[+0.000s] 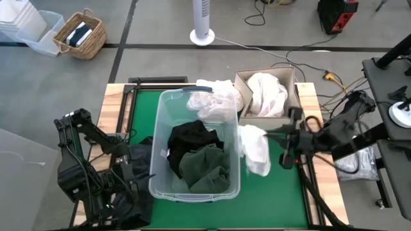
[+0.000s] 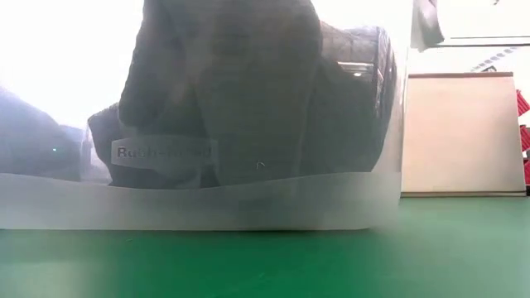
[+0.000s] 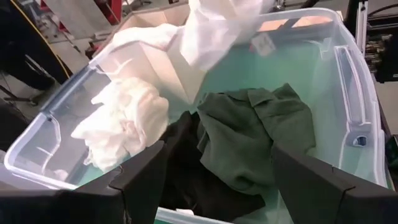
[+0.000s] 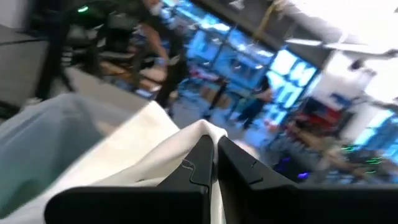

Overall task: Sort clothes
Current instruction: Put the white pants into the laundry organizer

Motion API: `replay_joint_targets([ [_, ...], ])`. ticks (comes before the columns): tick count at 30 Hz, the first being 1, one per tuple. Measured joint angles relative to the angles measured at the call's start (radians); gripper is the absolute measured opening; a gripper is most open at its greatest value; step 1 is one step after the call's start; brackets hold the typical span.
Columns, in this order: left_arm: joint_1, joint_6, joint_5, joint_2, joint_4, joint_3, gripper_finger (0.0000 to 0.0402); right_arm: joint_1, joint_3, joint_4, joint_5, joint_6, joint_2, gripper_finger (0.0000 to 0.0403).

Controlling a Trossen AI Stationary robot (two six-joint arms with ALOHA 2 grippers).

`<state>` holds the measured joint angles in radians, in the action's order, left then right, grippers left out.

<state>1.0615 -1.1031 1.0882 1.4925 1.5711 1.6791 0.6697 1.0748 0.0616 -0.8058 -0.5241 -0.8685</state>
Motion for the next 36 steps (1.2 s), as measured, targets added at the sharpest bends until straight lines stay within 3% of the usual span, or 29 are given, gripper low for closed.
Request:
replay_joint_targets([
  [11, 0.0, 0.001, 0.031, 0.0, 0.0, 0.0, 0.0263, -0.031, 0.318, 0.0, -0.284, -0.338, -0.078, 0.0009],
  [20, -0.001, 0.009, 0.031, 0.0, 0.0, 0.0, 0.0263, -0.149, 0.362, 0.056, -0.488, -0.463, -0.07, 0.0009],
  [24, -0.001, 0.023, 0.032, 0.0, 0.0, 0.0, 0.0263, -0.203, 0.362, 0.151, -0.56, -0.419, -0.065, 0.0009],
  [29, -0.001, 0.029, 0.042, 0.0, 0.0, 0.0, 0.0263, -0.263, 0.361, 0.318, -0.565, -0.275, -0.063, 0.0009],
  [36, -0.001, 0.029, 0.041, 0.0, 0.0, 0.0, 0.0263, -0.337, 0.361, 0.731, -0.553, 0.106, -0.063, 0.0009],
])
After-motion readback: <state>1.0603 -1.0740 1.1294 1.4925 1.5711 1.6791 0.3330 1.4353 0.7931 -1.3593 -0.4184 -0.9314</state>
